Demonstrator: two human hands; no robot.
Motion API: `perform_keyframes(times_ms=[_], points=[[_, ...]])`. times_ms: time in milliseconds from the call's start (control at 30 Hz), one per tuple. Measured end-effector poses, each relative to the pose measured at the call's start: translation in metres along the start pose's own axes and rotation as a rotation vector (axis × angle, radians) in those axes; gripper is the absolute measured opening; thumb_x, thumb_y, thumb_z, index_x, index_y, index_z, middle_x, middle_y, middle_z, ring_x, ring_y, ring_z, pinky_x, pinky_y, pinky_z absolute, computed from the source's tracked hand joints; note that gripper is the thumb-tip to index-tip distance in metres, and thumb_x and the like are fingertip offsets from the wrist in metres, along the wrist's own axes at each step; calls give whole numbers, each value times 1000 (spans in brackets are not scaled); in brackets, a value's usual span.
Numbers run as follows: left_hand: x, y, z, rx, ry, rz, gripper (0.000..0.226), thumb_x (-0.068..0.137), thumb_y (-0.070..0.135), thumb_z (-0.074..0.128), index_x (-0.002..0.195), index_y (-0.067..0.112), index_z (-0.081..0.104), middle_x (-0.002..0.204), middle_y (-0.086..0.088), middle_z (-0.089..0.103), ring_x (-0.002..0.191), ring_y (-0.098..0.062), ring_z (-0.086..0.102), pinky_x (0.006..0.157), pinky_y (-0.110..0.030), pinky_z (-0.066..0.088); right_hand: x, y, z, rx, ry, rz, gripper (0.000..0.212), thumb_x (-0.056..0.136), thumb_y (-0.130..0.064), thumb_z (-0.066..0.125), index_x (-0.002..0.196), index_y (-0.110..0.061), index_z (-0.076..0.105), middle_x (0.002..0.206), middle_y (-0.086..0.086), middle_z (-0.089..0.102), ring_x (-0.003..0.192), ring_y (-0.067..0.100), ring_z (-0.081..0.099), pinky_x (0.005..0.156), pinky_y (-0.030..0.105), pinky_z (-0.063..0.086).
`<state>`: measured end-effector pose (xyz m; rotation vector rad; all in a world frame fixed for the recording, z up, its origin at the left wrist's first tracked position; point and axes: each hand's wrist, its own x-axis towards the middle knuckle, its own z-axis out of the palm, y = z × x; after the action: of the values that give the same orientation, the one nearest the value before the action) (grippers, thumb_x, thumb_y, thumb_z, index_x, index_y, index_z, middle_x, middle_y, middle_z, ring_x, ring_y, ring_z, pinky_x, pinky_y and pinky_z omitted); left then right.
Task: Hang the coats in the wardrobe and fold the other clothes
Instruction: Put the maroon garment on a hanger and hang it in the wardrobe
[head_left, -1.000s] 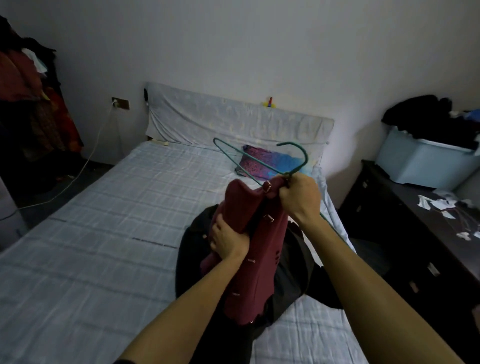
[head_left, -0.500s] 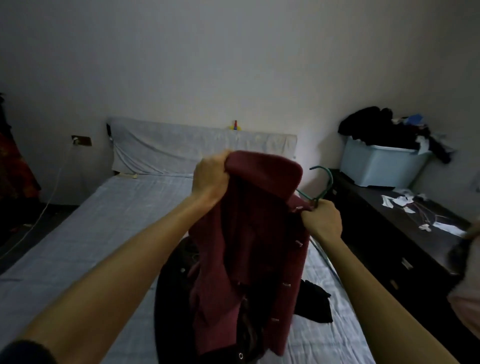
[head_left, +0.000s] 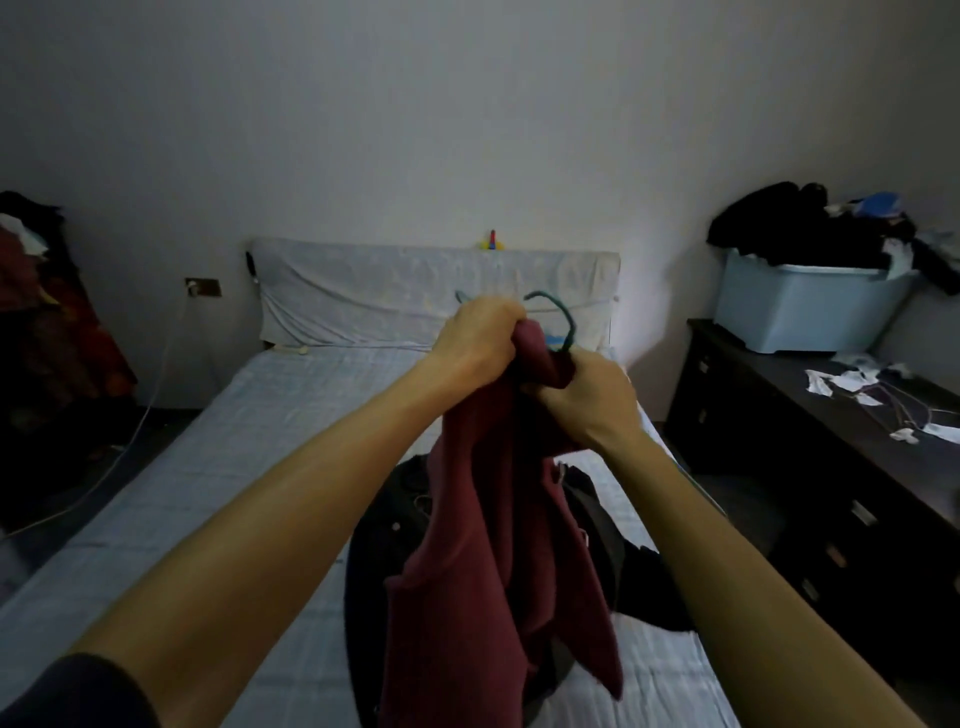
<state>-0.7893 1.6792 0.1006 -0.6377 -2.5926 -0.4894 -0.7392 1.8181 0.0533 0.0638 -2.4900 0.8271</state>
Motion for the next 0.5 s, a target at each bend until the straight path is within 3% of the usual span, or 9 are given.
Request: perform_keyframes(times_ms=[100,233,367,433,500], points=[[-24,-11,16,-42,63,-27,28,69,0,54,92,13,64,91,-17,67,87,-36,62,68,-37,47,-7,7,6,-27,33,103,12,77,-29,59,71,-21,52,79,9,65,78,33,61,70,38,49],[-83,-30,82,-183,170,-210,37,80,28,66,116,24,58,98,-9,69,89,-34,63,70,-40,50,-9,6,9,87,96,153,17,67,-32,52,66,-15,52,74,12,63,75,36,59,70,40,51],[-145,-44,160,-264,84,-517,56,74,21,64,128,16,49,103,-11,65,95,-34,61,82,-44,48,-20,10,16,89,93,178,19,68,-29,53,58,-15,46,69,11,59,76,37,59,69,39,49],[-170,-51,183,-332,-49,-708,44,79,17,58,123,17,54,103,-12,66,96,-32,63,83,-42,50,-22,17,10,110,144,227,21,72,-25,57,58,-15,45,74,16,62,78,38,60,71,40,48],[-180,-60,186,-496,-120,-811,25,88,19,56,110,17,66,95,-13,70,85,-28,66,73,-36,52,-20,31,1,55,165,262,16,73,-22,58,64,-12,51,74,16,61,78,37,60,69,37,46]])
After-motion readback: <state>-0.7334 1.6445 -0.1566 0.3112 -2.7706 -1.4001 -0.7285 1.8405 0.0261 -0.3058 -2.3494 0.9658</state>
